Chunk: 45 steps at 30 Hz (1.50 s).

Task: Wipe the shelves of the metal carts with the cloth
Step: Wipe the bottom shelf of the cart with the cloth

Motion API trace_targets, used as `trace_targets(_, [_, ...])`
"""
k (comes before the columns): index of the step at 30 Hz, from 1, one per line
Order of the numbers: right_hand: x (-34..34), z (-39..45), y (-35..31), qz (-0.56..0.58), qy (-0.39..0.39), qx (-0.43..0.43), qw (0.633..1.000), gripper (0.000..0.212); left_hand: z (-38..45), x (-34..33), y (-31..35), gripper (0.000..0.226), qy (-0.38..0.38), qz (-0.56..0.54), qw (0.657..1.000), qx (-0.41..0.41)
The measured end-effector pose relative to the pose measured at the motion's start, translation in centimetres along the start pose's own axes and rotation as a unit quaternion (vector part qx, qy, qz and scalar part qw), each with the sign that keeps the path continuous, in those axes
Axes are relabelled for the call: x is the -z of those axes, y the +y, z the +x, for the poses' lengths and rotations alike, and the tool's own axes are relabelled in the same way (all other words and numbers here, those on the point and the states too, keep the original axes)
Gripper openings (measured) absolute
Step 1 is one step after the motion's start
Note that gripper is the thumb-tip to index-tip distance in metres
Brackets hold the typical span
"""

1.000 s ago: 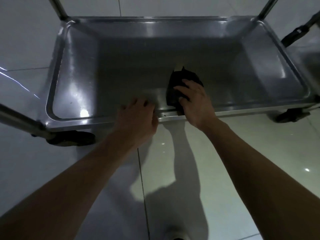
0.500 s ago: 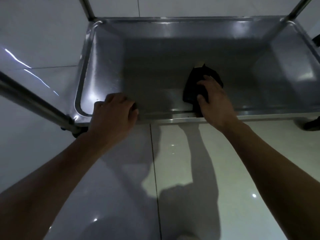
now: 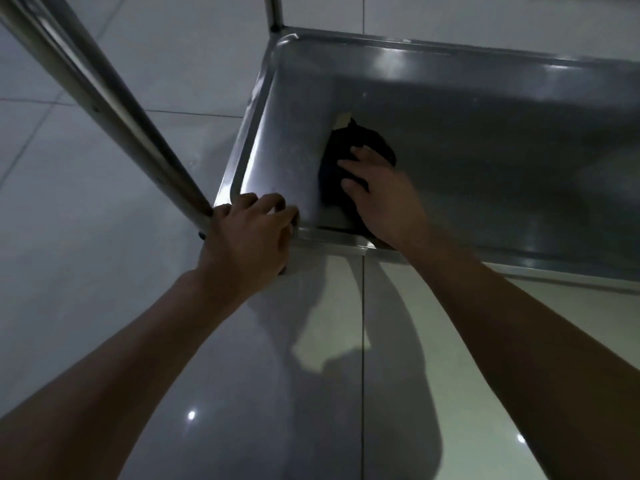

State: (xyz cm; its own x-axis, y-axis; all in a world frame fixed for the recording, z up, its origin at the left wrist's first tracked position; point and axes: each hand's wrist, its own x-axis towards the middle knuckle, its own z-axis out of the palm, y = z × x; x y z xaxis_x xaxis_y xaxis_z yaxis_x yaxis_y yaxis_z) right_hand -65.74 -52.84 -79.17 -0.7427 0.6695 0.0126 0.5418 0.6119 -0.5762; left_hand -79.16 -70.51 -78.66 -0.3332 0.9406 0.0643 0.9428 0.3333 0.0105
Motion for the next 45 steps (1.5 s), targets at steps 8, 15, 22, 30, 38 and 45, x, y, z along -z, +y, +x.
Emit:
trace_targets(8, [-4.2, 6.0, -5.5, -0.033, -0.079, 0.072, 0.994, 0.042, -0.5, -1.0, -0.6, 0.04, -0.011, 0.002, 1.0, 0.012])
trace_targets(15, [-5.8, 8.6, -7.9, 0.0, -0.096, 0.122, 0.988, 0.038, -0.8, -0.8, -1.5, 0.045, -0.018, -0.019, 0.999, 0.022])
trace_targets(22, [-3.6, 6.2, -2.6, -0.014, -0.044, 0.065, 0.997, 0.039, 0.4, -0.3, 0.1, 0.039, -0.02, -0.017, 0.998, 0.062])
trace_targets(30, [3.7, -0.5, 7.3, -0.016, 0.073, -0.033, 0.997, 0.037, 5.6, -0.7, 8.4, 0.032, -0.029, -0.073, 0.996, -0.048])
trace_targets(38, [11.4, -7.6, 16.5, -0.077, 0.132, -0.161, 0.975, 0.041, 8.9, -2.2, 18.0, 0.029, -0.026, -0.118, 0.987, -0.102])
trace_targets(45, [13.2, -7.9, 18.0, -0.086, 0.125, -0.188, 0.97, 0.039, 9.1, -2.1, 18.1, 0.024, -0.037, -0.127, 0.984, -0.116])
